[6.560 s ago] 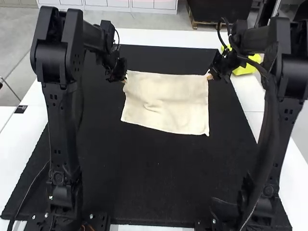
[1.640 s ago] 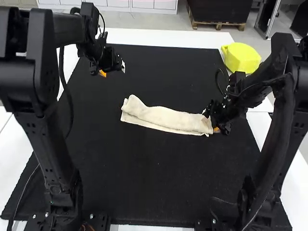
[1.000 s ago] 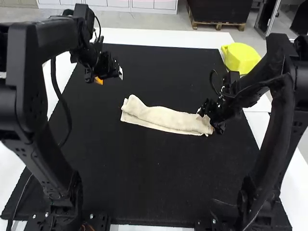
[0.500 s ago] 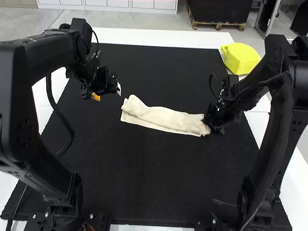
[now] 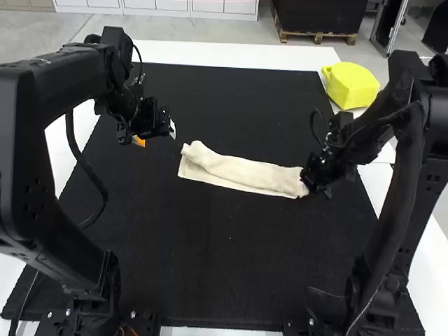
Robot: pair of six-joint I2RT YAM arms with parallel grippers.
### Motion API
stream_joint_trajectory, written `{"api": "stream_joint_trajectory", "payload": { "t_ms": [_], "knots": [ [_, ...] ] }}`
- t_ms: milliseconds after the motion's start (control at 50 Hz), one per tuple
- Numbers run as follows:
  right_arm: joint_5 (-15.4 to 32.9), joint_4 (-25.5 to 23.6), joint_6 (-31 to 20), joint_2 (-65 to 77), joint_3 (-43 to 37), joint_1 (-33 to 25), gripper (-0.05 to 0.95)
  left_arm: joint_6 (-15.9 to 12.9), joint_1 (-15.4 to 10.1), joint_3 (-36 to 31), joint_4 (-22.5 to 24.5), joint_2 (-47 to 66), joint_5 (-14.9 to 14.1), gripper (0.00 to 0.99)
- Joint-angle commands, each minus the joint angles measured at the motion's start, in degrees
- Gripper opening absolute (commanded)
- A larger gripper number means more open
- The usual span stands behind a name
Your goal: Fold the towel.
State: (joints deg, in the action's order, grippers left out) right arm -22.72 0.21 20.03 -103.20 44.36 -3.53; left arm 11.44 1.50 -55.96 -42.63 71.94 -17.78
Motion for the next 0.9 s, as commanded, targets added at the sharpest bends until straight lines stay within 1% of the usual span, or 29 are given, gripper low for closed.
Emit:
{"api": "stream_joint_trajectory", "payload": {
  "t_ms": [0, 280, 360, 440, 500, 680, 760, 880],
  "knots": [
    [1.19, -0.3, -3.24, -0.34, 1.87, -4.73, -0.02, 0.25, 0.26, 0.07, 0.27, -1.45, -0.59, 0.972],
    [1.27, -0.91, -6.85, -0.34, 4.33, -10.88, -0.02, 0.25, 0.17, -0.29, 0.44, -1.54, -0.59, 0.972],
    [1.27, -2.67, -7.73, -0.25, 5.12, -11.24, -0.02, 0.25, 0.17, -0.29, 0.53, -1.63, -0.59, 0.972],
    [1.1, -6.1, -7.55, 0.45, 6.53, -10.01, -0.02, 0.25, 0.17, -0.37, 0.53, -1.63, -0.59, 0.972],
    [1.01, -7.68, -6.76, 1.51, 7.41, -7.98, -0.02, 0.25, 0.17, -0.37, 0.62, -1.63, -0.68, 0.972],
    [0.66, -7.68, -0.61, 4.06, 8.9, 1.68, -0.02, 0.25, 0.17, -0.46, 0.71, -1.98, -0.85, 0.972],
    [0.66, -7.24, 2.2, 4.23, 9.52, 6.43, -0.02, 0.25, 0.17, -0.64, 0.71, -2.07, -0.85, 0.972],
    [0.57, -5.57, 5.46, 4.06, 9.87, 11.79, -0.02, 0.25, 0.17, -0.9, 0.71, -2.24, -0.85, 0.972]
  ]
}}
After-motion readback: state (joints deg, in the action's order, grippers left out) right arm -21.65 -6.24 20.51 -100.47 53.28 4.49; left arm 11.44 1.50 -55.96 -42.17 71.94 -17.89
